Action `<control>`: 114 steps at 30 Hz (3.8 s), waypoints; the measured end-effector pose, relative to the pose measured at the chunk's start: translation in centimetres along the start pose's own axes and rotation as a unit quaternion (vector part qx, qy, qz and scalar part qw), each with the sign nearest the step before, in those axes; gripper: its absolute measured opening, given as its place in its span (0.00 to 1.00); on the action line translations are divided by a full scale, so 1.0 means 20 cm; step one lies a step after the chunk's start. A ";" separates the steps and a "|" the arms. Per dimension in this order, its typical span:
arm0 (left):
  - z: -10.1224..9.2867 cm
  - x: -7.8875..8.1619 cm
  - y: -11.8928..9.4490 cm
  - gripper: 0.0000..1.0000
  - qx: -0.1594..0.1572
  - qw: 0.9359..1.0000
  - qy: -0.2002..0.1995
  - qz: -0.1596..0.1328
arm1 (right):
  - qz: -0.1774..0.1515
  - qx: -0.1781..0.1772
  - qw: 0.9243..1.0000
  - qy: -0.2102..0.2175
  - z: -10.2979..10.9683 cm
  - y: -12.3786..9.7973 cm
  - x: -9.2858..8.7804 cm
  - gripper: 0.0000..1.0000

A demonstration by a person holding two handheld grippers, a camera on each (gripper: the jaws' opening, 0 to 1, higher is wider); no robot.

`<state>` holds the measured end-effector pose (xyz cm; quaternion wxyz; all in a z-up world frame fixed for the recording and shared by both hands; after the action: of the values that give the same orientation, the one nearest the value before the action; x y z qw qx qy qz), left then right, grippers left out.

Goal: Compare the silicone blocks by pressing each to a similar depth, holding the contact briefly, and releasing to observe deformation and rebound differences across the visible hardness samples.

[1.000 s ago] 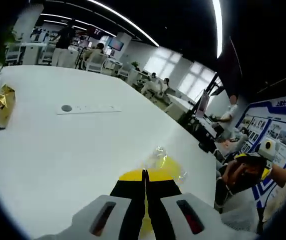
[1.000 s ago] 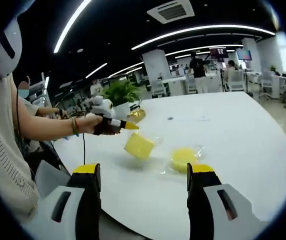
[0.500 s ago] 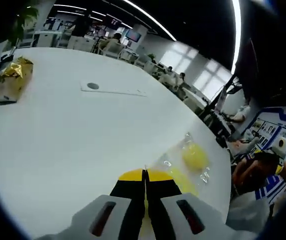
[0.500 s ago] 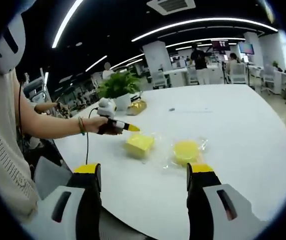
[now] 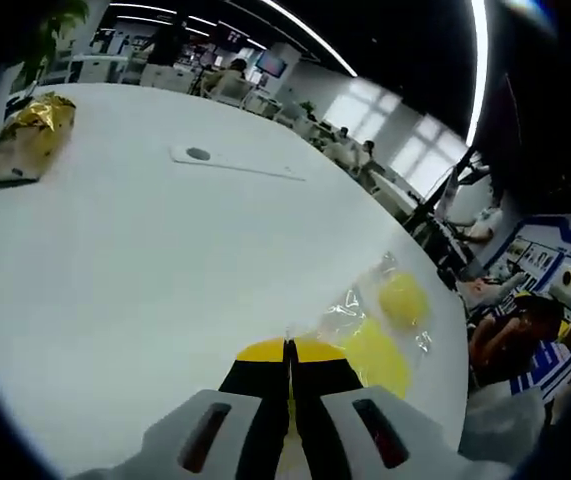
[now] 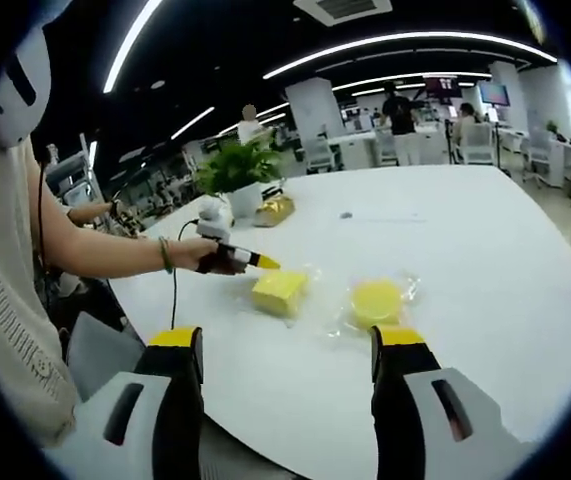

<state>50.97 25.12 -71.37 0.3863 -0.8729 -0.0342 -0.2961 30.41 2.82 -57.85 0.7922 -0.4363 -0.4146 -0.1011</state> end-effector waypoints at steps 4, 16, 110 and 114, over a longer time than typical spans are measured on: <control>0.01 0.00 -0.01 0.01 0.012 1.000 -0.008 -0.006 | -0.004 0.002 1.000 -0.004 0.01 0.00 0.01 0.63; 0.01 -0.03 -0.18 0.30 0.081 0.996 0.005 -0.022 | -0.012 0.012 1.000 -0.020 0.07 -0.01 0.03 0.62; -0.81 0.16 0.22 0.59 -0.105 0.971 -0.207 -0.058 | -0.052 0.038 0.997 0.042 -0.01 0.00 -0.17 0.64; -0.75 0.18 0.35 0.56 -0.112 0.957 -0.265 -0.047 | -0.044 0.034 0.997 0.057 -0.05 0.01 -0.21 0.64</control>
<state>48.53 9.23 -66.12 0.2492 -0.9549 -0.1431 -0.0744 28.42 1.27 -61.36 0.8235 -0.3843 -0.3909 -0.1461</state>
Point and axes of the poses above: the point that each gripper's makers call its tool centre point, and the gripper's own axes: y roughly forward along the fingers, z roughly to its left, x roughly out of its top, the point moved 1 cm from there along -y, roughly backward along the fingers, and after that the axes turned 14 degrees about z, right-handed, at the moved point
